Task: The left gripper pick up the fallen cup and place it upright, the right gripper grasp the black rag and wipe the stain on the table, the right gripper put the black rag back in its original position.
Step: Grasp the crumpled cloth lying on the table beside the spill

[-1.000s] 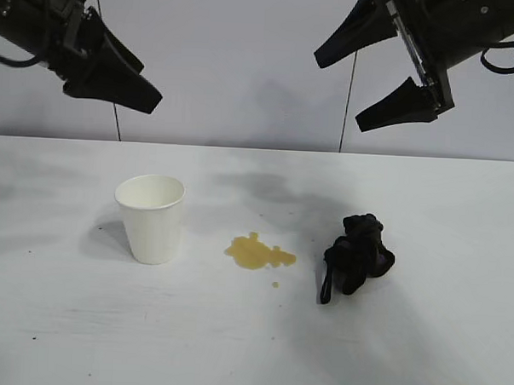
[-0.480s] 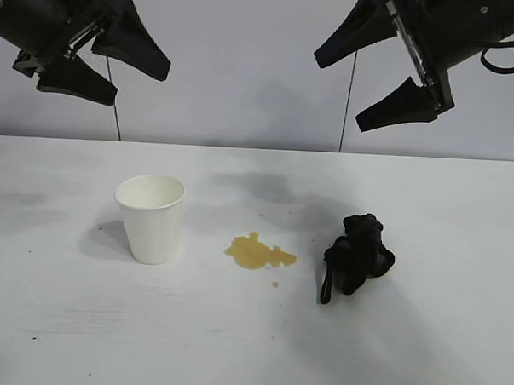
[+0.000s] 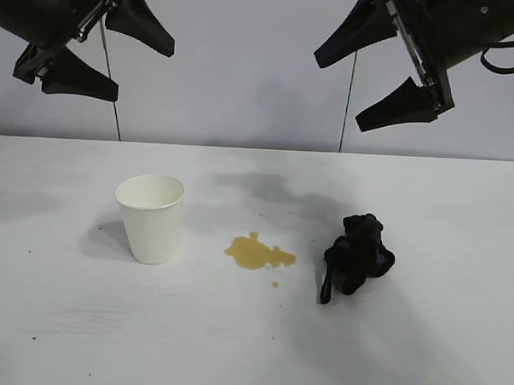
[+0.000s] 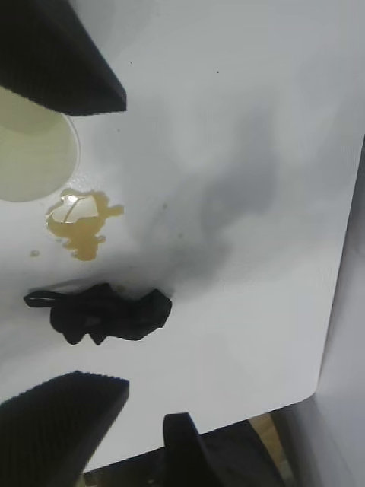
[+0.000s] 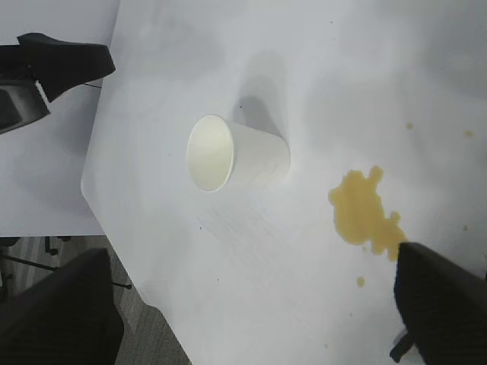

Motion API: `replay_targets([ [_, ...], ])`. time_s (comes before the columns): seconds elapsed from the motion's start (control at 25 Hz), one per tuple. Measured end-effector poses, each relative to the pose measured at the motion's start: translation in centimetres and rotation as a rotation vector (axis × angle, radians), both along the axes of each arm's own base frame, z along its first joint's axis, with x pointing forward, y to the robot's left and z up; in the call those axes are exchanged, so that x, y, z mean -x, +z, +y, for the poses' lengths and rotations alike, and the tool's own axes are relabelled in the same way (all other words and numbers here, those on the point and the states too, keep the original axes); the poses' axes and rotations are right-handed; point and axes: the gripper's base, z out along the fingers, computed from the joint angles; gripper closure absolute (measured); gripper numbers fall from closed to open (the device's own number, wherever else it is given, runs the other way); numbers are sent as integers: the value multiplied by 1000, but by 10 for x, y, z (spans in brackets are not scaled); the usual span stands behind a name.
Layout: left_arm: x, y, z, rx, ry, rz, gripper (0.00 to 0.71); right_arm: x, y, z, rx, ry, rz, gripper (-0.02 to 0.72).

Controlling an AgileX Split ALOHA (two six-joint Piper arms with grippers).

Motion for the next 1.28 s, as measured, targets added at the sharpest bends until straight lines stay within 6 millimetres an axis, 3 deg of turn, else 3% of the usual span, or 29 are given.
replay_targets([
  [0.56,5,-15,1,-8,41,47,51,0,0,3,-8,-20,33,8],
  [0.92,7,-14,-2,26,35,66,51,6,-1,34,88,48,44,8],
  [1.04,7,-14,-2,27,31,68,51,5,6,38,240,72,22,8],
  [1.28,9,-14,-3,37,12,79,51,-2,40,43,427,34,-60,11],
])
